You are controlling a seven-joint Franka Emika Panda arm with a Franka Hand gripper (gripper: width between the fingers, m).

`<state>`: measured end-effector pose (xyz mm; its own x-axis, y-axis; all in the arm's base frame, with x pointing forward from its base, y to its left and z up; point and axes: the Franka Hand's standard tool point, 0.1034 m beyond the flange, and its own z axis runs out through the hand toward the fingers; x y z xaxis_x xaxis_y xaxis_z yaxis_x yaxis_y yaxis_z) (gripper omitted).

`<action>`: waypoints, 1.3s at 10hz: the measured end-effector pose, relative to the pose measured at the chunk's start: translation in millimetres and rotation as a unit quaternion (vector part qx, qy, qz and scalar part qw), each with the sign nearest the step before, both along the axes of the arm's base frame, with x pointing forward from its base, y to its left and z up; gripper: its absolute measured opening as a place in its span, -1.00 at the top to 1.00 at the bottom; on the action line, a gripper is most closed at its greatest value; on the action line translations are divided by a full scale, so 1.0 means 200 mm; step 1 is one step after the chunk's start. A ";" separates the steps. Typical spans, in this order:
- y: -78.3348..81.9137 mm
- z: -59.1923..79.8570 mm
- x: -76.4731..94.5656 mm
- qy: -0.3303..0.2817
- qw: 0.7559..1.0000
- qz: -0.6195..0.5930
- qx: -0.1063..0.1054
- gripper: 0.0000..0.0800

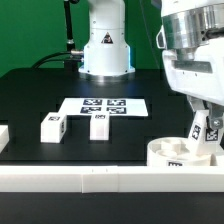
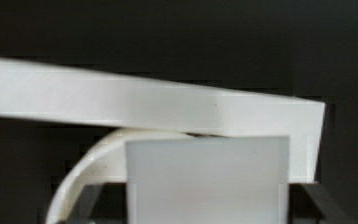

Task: Assemble stool

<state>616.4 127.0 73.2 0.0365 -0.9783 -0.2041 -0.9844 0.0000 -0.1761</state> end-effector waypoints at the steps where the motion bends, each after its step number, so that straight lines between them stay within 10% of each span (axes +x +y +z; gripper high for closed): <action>1: 0.00 0.00 0.00 0.005 0.999 -0.041 0.014 0.16; 7: -0.01 0.00 0.00 0.049 0.967 -0.242 0.066 0.16; 9: -0.01 0.05 0.01 0.038 0.973 -0.220 0.065 -0.50; 13: -0.13 0.22 -0.03 0.001 0.991 -0.122 0.046 -0.62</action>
Offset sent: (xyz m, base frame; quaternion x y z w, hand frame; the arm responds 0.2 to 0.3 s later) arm 0.0016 -0.0016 0.0012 0.0003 0.0023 0.1746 0.9846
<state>611.3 101.5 116.4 -0.2000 -0.9352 -0.2924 -0.9534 0.2545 -0.1619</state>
